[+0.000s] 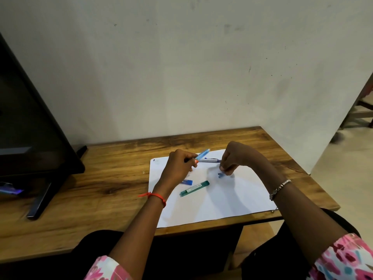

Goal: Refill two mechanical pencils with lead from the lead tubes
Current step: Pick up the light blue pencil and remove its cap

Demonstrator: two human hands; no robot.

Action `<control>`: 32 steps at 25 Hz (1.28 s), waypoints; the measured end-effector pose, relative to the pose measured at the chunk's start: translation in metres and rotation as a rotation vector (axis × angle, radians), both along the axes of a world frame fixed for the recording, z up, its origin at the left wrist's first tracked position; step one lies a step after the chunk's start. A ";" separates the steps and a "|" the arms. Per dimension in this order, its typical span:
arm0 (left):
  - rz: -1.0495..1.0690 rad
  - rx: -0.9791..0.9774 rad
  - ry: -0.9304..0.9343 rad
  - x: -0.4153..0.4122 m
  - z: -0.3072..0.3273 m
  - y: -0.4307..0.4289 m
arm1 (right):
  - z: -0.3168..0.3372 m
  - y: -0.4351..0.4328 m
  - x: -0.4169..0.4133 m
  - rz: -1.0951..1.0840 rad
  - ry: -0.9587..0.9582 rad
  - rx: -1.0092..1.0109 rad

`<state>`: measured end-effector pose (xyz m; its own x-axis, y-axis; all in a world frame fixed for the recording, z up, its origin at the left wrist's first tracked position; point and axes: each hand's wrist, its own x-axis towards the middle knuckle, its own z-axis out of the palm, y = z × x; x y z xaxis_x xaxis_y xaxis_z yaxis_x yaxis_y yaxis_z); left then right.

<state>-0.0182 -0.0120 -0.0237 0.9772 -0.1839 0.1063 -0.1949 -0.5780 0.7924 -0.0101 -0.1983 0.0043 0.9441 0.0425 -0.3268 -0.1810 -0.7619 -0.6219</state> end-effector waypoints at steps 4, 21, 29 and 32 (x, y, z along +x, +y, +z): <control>-0.020 0.224 -0.030 0.006 -0.008 -0.002 | 0.003 -0.004 -0.001 -0.024 -0.007 0.056; -0.123 0.392 -0.071 0.007 -0.019 -0.001 | 0.003 0.015 -0.001 0.144 -0.138 -0.052; -0.063 0.252 -0.057 0.010 -0.004 0.015 | 0.000 0.024 0.001 0.225 -0.205 -0.048; -0.030 0.205 -0.062 0.008 0.004 0.023 | -0.001 0.027 -0.001 0.271 -0.216 -0.048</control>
<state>-0.0098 0.0110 -0.0195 0.9638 -0.2365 0.1233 -0.2590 -0.7191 0.6448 -0.0107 -0.1709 0.0032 0.9483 0.2903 -0.1281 0.1637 -0.7935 -0.5862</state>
